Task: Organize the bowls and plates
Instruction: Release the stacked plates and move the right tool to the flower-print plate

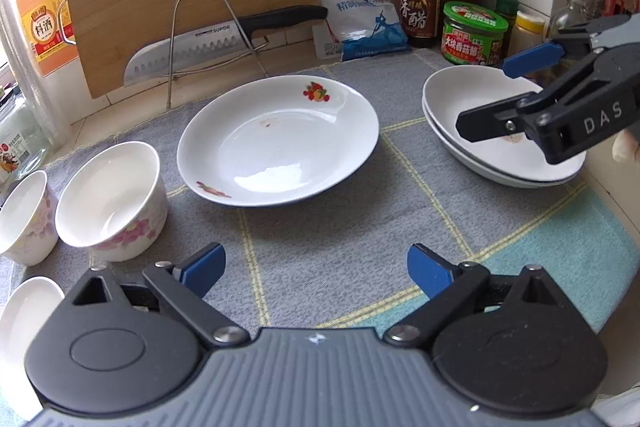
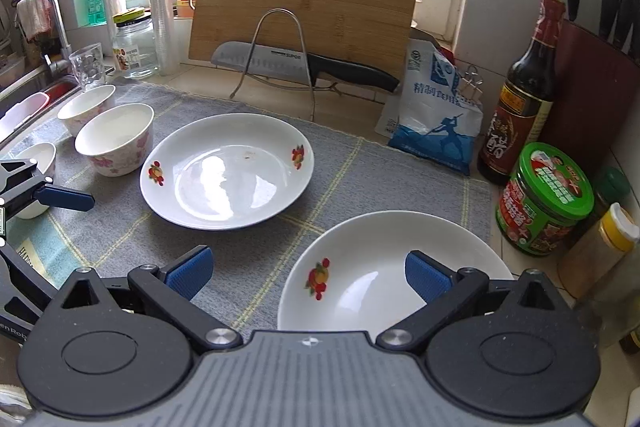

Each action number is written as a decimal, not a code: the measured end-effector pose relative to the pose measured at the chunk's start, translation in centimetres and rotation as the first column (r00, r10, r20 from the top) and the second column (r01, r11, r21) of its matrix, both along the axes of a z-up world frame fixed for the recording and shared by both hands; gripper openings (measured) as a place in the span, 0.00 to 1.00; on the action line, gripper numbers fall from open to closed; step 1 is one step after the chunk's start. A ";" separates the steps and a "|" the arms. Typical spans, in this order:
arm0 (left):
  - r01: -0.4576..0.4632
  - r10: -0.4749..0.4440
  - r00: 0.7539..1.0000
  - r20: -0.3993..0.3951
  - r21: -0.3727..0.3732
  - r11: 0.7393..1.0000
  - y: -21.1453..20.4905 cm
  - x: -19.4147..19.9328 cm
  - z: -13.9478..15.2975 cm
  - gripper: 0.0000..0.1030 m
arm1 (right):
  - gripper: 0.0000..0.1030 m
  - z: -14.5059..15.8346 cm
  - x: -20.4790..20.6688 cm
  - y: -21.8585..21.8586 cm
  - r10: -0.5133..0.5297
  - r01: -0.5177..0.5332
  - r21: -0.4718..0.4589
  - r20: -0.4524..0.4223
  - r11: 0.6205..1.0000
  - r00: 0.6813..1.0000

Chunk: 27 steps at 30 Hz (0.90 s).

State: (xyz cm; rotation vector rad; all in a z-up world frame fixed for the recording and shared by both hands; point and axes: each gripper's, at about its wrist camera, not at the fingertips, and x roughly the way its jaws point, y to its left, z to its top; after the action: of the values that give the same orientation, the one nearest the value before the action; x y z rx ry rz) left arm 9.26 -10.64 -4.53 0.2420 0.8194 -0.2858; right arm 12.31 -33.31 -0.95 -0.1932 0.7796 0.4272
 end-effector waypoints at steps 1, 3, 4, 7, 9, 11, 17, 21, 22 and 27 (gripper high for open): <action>0.000 0.000 1.000 -0.008 0.001 1.000 0.3 0.1 -0.1 0.95 | 1.00 0.0 0.0 0.5 0.007 -0.007 0.000 0.002 1.000 1.000; 0.011 -0.011 1.000 -0.016 0.000 1.000 0.8 0.5 -0.5 0.95 | 1.00 0.1 0.0 1.4 0.012 -0.012 -0.002 0.009 1.000 1.000; 0.017 -0.017 1.000 -0.014 0.002 1.000 1.0 0.7 -0.7 0.95 | 1.00 0.2 0.0 1.8 0.007 -0.007 -0.003 0.009 1.000 1.000; 0.036 -0.036 0.999 -0.019 -0.005 0.999 1.3 1.6 -1.6 0.95 | 1.00 0.5 -0.4 2.9 -0.016 0.016 -0.018 -0.001 1.000 1.000; 0.049 -0.049 0.998 -0.029 -0.021 0.999 1.5 2.3 -2.3 0.95 | 1.00 0.8 -0.9 3.5 -0.028 0.028 -0.040 0.000 0.999 1.000; 0.065 -0.066 0.997 -0.035 -0.028 0.998 1.7 2.9 -3.0 0.95 | 1.00 1.1 -1.4 4.0 -0.051 0.051 -0.065 0.006 0.997 0.999; 0.091 -0.094 0.995 -0.035 -0.083 0.992 2.6 3.9 -3.8 1.00 | 1.00 1.7 -2.9 5.1 -0.173 0.171 -0.103 -0.012 0.980 0.985; 0.108 -0.109 0.994 -0.006 -0.093 0.990 2.6 4.0 -4.0 1.00 | 1.00 1.6 -3.7 5.9 -0.207 0.201 -0.137 -0.028 0.970 0.978; 0.105 -0.105 0.994 0.004 -0.096 0.990 2.6 4.0 -4.1 1.00 | 1.00 1.6 -3.8 6.1 -0.203 0.196 -0.141 -0.034 0.970 0.979; 0.077 -0.076 0.997 0.016 -0.103 0.992 2.4 4.2 -4.1 1.00 | 1.00 1.5 -2.9 7.0 -0.118 0.109 -0.166 -0.044 0.980 0.992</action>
State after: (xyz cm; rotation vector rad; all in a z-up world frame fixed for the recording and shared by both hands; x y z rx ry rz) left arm 13.51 -8.28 -8.65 0.1777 0.7816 -0.3978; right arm 9.38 -26.27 0.52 -0.2892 0.8743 0.2609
